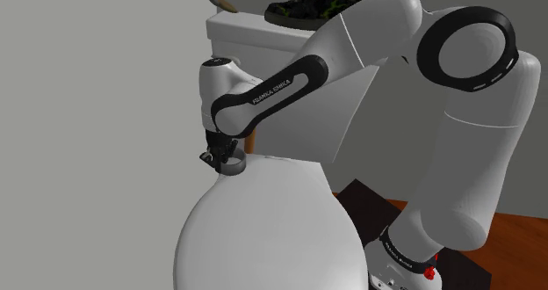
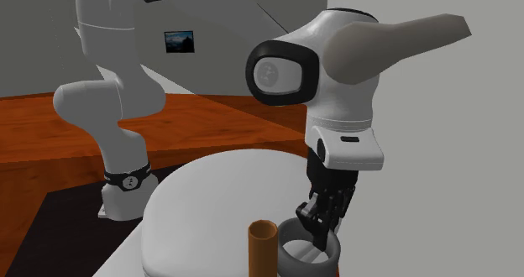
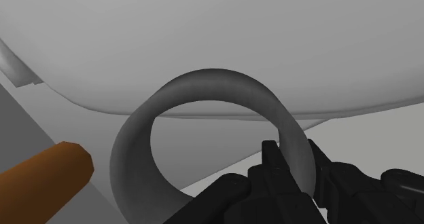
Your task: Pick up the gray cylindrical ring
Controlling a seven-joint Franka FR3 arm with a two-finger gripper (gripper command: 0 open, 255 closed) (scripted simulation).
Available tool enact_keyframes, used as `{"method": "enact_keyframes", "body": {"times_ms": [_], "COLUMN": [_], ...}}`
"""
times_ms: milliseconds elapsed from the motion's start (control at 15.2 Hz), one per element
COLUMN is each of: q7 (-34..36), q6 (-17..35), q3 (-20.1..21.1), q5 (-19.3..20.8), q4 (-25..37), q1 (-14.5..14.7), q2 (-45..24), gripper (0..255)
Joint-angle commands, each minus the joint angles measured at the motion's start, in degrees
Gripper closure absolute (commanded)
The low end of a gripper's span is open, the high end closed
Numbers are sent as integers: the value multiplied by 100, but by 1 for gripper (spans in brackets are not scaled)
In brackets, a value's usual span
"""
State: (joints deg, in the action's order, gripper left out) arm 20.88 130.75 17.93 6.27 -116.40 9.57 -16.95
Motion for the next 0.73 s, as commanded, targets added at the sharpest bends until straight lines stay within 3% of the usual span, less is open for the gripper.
{"method": "enact_keyframes", "body": {"times_ms": [0, 660], "q7": [0, -122], "q6": [2, -603], "q3": [1, 59], "q5": [-1, -178], "q4": [-2, 235], "q1": [1, -52], "q2": [-2, 388], "gripper": [255, 255]}}
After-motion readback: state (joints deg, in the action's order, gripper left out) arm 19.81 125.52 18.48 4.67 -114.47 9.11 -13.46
